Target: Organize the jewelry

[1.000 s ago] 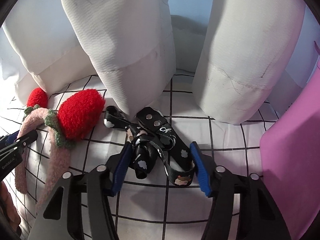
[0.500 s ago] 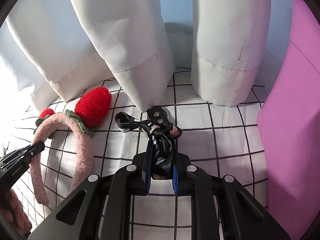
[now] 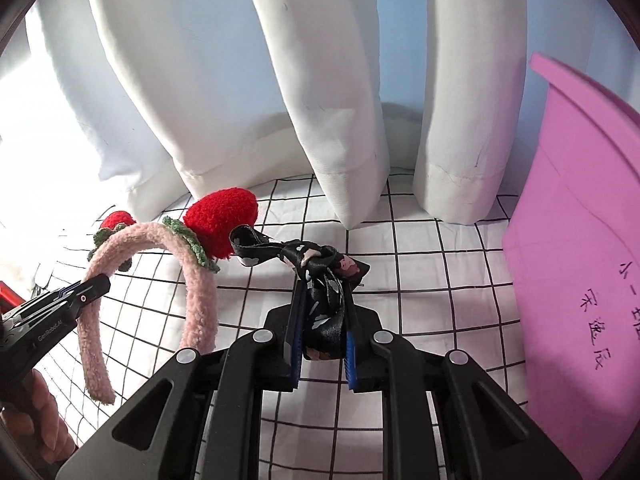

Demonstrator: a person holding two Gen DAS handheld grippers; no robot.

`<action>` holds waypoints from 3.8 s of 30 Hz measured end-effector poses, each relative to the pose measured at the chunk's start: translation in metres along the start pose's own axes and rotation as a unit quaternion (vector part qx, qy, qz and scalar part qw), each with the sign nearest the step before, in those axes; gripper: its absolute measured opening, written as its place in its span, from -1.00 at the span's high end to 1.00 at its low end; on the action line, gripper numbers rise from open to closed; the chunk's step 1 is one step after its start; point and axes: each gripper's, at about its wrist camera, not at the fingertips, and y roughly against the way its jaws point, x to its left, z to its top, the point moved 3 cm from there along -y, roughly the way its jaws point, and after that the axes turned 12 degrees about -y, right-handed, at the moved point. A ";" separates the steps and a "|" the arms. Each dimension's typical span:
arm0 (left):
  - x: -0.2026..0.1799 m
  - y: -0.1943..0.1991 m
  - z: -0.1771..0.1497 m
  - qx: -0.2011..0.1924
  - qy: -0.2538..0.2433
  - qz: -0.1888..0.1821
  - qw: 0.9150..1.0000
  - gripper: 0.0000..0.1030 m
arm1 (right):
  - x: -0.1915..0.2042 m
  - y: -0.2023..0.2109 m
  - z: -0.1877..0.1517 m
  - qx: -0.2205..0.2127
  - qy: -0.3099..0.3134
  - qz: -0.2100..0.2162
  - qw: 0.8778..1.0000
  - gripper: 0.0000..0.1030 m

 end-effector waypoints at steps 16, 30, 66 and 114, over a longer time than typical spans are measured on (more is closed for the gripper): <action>-0.024 0.104 0.035 -0.080 -0.033 -0.017 0.996 0.81 | -0.001 0.135 0.015 -0.093 0.002 0.007 0.996 0.70; -0.160 0.146 0.087 -0.137 -0.121 -0.109 0.977 0.80 | -0.105 0.240 0.026 -0.171 -0.060 -0.066 0.981 0.70; -0.361 0.066 0.121 -0.033 -0.210 -0.135 0.968 -0.30 | -0.250 0.212 0.018 -0.103 -0.169 -0.161 0.967 -0.38; -0.320 0.085 0.126 -0.032 -0.187 -0.100 0.977 -0.83 | -0.217 0.236 0.018 -0.118 -0.157 -0.150 0.969 -0.43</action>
